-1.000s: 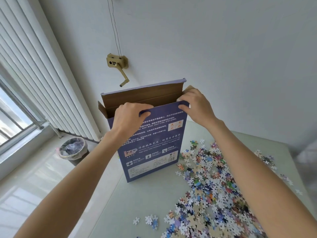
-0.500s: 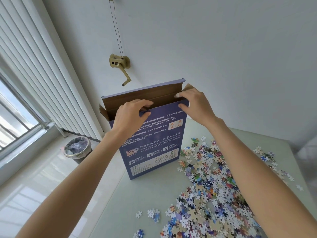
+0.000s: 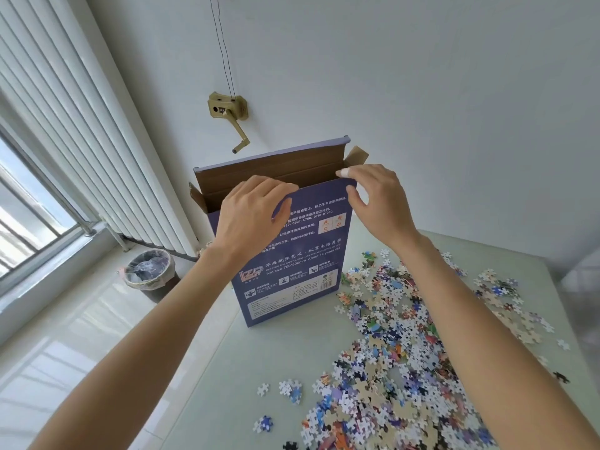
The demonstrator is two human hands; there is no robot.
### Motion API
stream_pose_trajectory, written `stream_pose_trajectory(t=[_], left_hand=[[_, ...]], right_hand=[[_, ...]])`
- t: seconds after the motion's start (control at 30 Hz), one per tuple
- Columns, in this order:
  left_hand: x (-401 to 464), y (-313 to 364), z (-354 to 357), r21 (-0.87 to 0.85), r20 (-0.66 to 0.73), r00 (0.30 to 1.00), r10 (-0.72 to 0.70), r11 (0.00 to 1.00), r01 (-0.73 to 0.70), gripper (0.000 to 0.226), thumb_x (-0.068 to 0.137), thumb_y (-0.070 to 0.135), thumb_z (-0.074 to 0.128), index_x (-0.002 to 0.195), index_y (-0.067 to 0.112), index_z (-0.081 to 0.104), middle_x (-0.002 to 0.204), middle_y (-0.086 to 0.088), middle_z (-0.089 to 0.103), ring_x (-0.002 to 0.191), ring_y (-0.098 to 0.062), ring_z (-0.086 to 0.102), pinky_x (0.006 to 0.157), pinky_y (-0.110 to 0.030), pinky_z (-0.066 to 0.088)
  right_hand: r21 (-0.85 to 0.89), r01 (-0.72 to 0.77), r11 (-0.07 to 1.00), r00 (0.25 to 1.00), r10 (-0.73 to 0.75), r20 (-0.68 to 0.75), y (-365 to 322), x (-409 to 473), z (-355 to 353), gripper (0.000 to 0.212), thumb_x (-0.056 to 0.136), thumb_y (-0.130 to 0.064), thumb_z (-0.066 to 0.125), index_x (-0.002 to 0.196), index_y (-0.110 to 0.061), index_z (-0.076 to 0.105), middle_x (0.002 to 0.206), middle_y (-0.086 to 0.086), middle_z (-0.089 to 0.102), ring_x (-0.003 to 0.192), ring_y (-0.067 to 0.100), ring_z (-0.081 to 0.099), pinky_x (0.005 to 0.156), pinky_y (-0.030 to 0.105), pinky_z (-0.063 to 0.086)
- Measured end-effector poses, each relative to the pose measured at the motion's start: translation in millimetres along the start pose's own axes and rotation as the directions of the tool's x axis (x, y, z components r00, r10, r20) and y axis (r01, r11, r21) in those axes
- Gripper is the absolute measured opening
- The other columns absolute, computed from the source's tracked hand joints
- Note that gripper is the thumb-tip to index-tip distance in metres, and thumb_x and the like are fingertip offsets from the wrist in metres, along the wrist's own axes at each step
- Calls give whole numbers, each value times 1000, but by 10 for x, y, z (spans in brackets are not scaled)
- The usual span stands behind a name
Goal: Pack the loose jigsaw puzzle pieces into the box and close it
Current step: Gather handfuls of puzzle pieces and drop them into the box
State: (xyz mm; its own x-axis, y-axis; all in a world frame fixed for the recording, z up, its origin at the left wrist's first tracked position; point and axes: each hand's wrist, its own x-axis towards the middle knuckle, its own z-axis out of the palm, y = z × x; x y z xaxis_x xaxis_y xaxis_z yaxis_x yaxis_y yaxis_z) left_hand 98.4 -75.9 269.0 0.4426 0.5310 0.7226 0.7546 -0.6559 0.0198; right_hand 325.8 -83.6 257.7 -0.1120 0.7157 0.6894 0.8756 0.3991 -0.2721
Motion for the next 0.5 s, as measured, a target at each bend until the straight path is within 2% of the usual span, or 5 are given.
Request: stream_pose_trajectory(t=[0.17, 0.23, 0.3, 0.4, 0.5], left_hand=[[-220, 211, 69, -187, 5, 997, 82, 979, -79, 22, 91, 23, 54, 108, 18, 68, 99, 3, 71, 93, -15, 64, 73, -23, 50], [-461, 387, 169, -277, 109, 994, 31, 961, 1, 23, 91, 25, 55, 110, 21, 66, 101, 5, 70, 93, -12, 64, 72, -23, 53], [-806, 572, 360, -370, 281, 957, -75, 911, 180, 26, 88, 26, 59, 114, 23, 64, 105, 7, 69, 93, -11, 63, 75, -30, 56], [-1346, 745, 667, -372, 573, 797, -192, 805, 462, 37, 84, 27, 66, 120, 24, 59, 109, 6, 66, 93, -9, 62, 81, -34, 55], [-1822, 817, 892, -151, 797, 555, -240, 810, 567, 58, 81, 40, 68, 132, 27, 46, 126, 1, 55, 108, -16, 55, 91, -34, 49]], right_hand=[[55, -100, 993, 994, 98, 38, -94, -510, -94, 22, 91, -14, 55, 111, -8, 63, 110, 6, 67, 101, 20, 60, 82, 24, 45], [62, -234, 970, 960, 220, 174, -111, -935, -39, 24, 90, -12, 57, 114, -9, 63, 112, 5, 66, 101, 19, 60, 84, 23, 45], [25, -396, 918, 853, 358, 380, -100, -1494, 57, 30, 90, -13, 58, 120, -10, 60, 120, 4, 62, 109, 19, 56, 92, 23, 41], [-124, -532, 838, 623, 486, 613, -49, -2253, 216, 40, 90, -20, 58, 129, -14, 52, 133, 3, 52, 122, 21, 46, 102, 32, 37], [-257, -558, 789, 427, 539, 726, -4, -2756, 341, 64, 84, -36, 64, 140, -18, 37, 145, 6, 35, 133, 24, 31, 107, 40, 33]])
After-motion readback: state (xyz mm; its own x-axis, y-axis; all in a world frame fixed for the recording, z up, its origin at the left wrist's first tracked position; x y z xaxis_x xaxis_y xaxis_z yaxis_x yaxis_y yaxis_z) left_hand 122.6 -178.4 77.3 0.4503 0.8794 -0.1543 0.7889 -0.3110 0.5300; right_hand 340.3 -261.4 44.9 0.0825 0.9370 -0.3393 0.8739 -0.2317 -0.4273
